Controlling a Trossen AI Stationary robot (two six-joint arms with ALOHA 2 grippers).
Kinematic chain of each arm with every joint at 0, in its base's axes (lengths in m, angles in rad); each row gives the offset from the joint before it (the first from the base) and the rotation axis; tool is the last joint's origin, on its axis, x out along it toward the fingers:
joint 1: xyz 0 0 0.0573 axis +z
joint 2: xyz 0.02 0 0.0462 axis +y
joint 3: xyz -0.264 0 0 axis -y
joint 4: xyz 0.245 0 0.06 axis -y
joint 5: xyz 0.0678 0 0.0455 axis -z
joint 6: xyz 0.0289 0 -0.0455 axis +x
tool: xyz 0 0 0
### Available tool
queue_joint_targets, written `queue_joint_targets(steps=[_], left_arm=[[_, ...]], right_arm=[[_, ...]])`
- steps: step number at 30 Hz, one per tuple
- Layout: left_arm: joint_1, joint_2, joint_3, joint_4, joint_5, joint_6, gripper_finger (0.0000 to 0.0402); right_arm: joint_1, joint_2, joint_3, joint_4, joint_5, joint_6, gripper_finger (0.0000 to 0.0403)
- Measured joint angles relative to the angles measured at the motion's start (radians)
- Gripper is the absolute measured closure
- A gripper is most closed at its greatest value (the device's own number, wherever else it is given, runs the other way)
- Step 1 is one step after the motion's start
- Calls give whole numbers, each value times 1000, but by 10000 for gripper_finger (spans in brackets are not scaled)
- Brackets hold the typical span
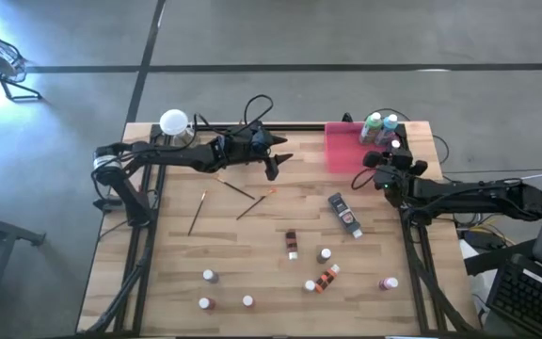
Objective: Pick & Place Paint Supplies
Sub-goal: Put the small gray paint bottle into the pink bin
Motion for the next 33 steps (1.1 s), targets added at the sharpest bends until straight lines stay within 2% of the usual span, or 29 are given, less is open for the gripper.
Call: queue_joint_targets(steps=[6, 12, 15, 21, 25, 30, 33], left_arm=[[0, 0, 0, 17, 3, 0, 142], [0, 0, 0, 45, 7, 0, 142], [0, 0, 0, 51, 8, 0, 142], [0, 1, 0, 64, 9, 1, 142], [0, 1, 0, 67, 9, 1, 142], [0, 1, 0, 67, 9, 5, 142], [0, 1, 0, 67, 10, 5, 142]], right_arm=[[-47, 40, -20, 0, 1, 107, 270], [-61, 109, -20, 73, -5, 98, 288], [-67, 158, -20, 135, -1, 59, 289], [-73, 273, 0, 213, -4, 48, 266], [-82, 358, 38, 229, 1, 43, 280], [-137, 459, 78, 232, -4, 71, 289], [-172, 520, 108, 234, -34, 100, 276]])
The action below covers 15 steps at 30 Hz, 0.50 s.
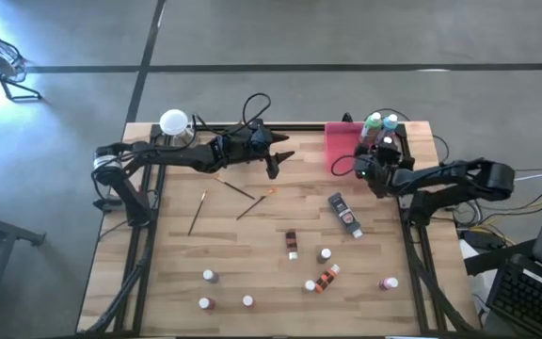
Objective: Pick & Place Paint Supplies
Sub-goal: Put the small gray paint bottle into the pink bin
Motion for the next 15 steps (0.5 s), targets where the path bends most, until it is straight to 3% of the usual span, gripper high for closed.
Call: queue_joint_targets(steps=[4, 11, 15], left_arm=[[0, 0, 0, 0, 4, 1, 142], [0, 0, 0, -1, 5, 2, 142], [0, 0, 0, -3, 5, 5, 142]], right_arm=[[-31, 70, 43, 1, -37, 15, 268], [-51, 166, 110, 3, -45, 16, 289], [-59, 203, 133, 7, -47, 18, 272]])
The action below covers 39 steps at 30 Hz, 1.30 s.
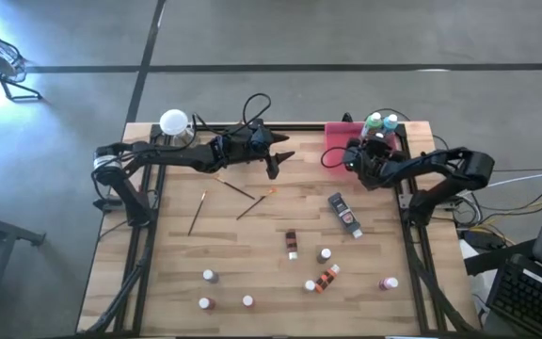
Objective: Pick & Place Paint Supplies
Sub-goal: Put the small gray paint bottle into the pink bin, then put the large black paint bottle into the pink bin
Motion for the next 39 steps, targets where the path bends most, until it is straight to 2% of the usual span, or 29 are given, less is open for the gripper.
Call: queue_joint_targets(steps=[4, 13, 24, 39], left_arm=[[0, 0, 0, -2, 1, 0, 142], [0, 0, 0, -6, 4, 0, 142], [0, 0, 0, -9, 12, 0, 142], [0, 0, 0, -11, 21, 0, 142]], right_arm=[[-21, 34, 8, 39, -11, 2, 260], [-46, 85, 8, 80, -11, 4, 287], [-47, 56, 5, 72, -11, -5, 201], [-46, -42, 5, 74, -19, -105, 147]])
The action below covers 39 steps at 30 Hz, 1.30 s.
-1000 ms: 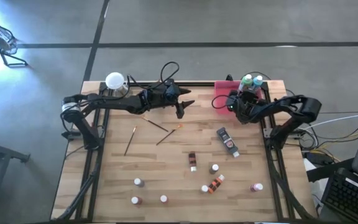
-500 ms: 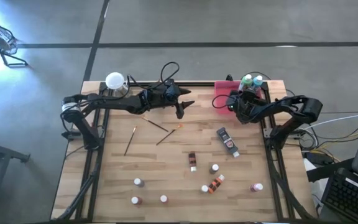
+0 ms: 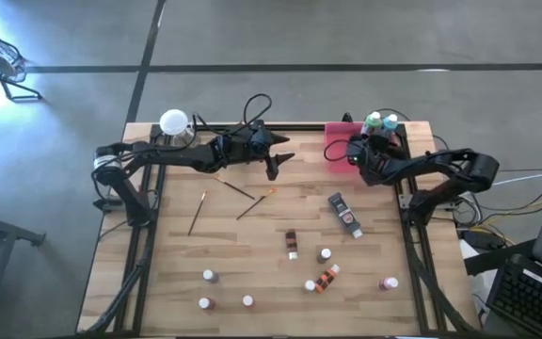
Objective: Pick & Place Paint Supplies
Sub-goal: Put the large black paint bottle into the pink bin
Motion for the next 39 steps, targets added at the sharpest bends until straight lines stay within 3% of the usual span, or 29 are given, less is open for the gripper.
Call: queue_joint_targets(steps=[8, 17, 24, 30, 35, 39], left_arm=[[0, 0, 0, 0, 0, 0, 142], [0, 0, 0, -4, 4, -3, 142], [0, 0, 0, -20, 5, -3, 142], [0, 0, 0, -40, 5, -5, 142], [0, 0, 0, -78, 5, -34, 142], [0, 0, 0, -94, 6, -49, 142]], right_arm=[[18, -134, 0, 0, -14, -148, 122], [129, -352, 0, 1, -42, -343, 110], [294, -479, 44, 0, -43, -576, 125], [459, -523, 134, -3, -121, -804, 150], [612, -524, 238, -25, -143, -912, 168], [730, -509, 333, -141, -146, -916, 180]])
